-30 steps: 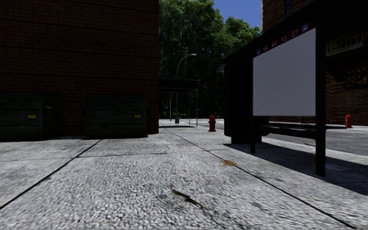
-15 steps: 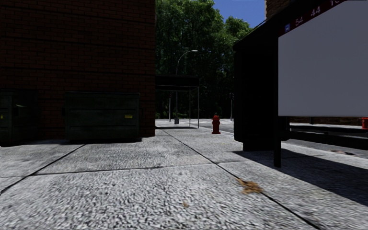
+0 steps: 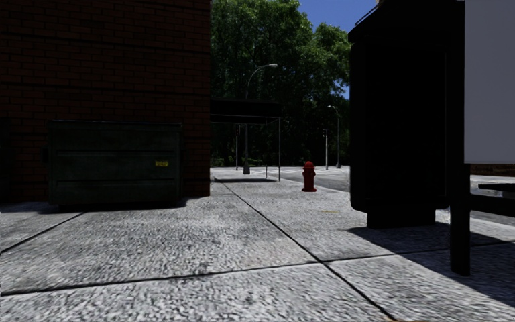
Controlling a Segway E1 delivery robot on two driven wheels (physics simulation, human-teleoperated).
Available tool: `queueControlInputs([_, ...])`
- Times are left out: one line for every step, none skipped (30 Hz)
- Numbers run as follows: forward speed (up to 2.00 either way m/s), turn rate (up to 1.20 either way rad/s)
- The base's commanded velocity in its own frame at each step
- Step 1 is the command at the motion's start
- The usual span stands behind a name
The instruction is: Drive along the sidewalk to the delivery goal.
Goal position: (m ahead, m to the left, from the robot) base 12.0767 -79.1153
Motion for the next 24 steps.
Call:
queueControlInputs([2.00, 0.06])
queueControlInputs([2.00, 0.15])
queueControlInputs([2.00, 0.18])
queueControlInputs([2.00, 0.18])
queueControlInputs([2.00, 0.19])
queueControlInputs([1.97, 0.19])
queueControlInputs([1.97, 0.19])
queueControlInputs([1.91, 0.19])
queueControlInputs([1.88, 0.19])
queueControlInputs([1.84, 0.19])
queueControlInputs([1.84, 0.19])
queueControlInputs([1.81, 0.19])
queueControlInputs([1.80, 0.19])
queueControlInputs([1.79, 0.19])
queueControlInputs([1.79, 0.19])
queueControlInputs([1.79, 0.19])
queueControlInputs([1.79, 0.19])
queueControlInputs([1.79, 0.19])
queueControlInputs([1.79, 0.19])
queueControlInputs([1.79, 0.19])
queueControlInputs([1.79, 0.19])
queueControlInputs([1.79, 0.19])
queueControlInputs([1.79, 0.19])
queueControlInputs([1.80, 0.19])
